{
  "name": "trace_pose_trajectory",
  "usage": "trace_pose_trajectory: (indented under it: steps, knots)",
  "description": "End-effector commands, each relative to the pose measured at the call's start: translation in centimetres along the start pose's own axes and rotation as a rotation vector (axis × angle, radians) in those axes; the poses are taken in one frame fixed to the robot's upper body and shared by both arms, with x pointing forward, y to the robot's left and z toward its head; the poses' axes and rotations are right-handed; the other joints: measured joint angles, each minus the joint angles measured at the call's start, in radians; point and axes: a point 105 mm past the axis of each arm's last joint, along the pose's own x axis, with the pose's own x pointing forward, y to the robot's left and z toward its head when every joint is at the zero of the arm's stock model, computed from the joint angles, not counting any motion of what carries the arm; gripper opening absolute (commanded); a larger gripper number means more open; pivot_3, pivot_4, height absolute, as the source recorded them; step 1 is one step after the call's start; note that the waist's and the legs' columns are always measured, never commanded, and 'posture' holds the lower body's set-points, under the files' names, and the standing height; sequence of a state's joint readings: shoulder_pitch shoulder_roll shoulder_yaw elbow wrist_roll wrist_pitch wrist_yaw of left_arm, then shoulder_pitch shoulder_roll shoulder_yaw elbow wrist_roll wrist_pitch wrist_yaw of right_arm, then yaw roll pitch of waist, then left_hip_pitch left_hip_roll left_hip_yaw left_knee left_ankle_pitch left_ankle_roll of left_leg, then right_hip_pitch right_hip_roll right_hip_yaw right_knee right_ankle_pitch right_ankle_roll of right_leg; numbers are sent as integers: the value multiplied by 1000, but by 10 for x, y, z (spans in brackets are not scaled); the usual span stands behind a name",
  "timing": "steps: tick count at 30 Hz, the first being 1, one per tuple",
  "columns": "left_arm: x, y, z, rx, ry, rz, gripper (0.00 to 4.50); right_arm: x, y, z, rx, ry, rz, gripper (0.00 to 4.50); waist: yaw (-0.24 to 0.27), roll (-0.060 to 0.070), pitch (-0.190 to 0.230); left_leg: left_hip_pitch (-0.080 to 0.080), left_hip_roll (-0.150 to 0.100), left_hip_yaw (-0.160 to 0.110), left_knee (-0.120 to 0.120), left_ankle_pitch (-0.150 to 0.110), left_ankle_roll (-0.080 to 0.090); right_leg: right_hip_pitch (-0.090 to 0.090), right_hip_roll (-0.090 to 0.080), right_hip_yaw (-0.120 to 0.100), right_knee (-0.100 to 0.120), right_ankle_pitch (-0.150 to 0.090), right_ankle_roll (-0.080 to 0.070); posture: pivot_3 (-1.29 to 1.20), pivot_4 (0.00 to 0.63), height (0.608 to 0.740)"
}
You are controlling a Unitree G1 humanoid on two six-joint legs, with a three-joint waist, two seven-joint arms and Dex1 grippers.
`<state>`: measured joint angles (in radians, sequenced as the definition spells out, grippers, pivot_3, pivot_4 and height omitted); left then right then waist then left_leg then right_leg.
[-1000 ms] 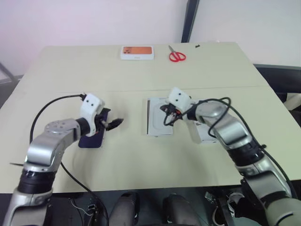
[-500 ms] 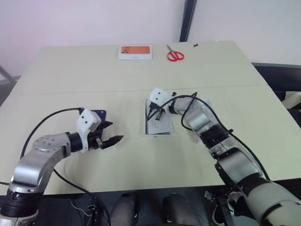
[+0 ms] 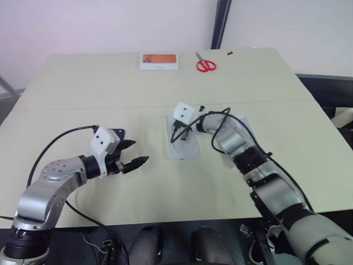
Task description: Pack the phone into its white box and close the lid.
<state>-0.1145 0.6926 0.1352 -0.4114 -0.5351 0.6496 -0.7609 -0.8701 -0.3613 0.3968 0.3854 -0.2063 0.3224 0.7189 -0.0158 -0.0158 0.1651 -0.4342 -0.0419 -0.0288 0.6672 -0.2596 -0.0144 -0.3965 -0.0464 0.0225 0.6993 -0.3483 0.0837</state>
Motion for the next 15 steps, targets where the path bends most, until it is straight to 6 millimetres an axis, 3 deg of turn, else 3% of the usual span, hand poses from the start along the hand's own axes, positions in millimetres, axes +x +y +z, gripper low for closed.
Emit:
trace_pose_trajectory:
  steps: [1, 5, 10, 15]
  knots:
    - [-8, 11, 9, 20, -26, 51, 3954, -24, 9, 19, -9, -95, 65, 63, -1, 0, 0, 0, 0, 0, 0, 0, 0, 0, 0, 0, 0, 0, 0, 0, 150, 740]
    - [-10, 16, 8, 16, -22, 66, 3954, -31, 24, 14, 33, -78, 107, 63, -8, 0, 0, 1, 1, 0, -1, -1, 1, 0, 1, 0, 1, 0, 0, 0, 150, 740]
    - [-7, 15, 8, 14, -26, 61, 3954, -25, 43, -2, 23, -16, 143, 63, -2, 0, 0, 1, 1, 0, -1, -1, 1, 0, 1, 0, 0, 0, 0, 0, 150, 740]
    - [-7, 15, 7, 4, -33, 71, 3954, -29, 41, 9, 24, -58, 130, 63, -1, 0, 0, 1, 1, 0, -1, 0, 0, 1, 0, 0, 0, 0, 0, 0, 150, 740]
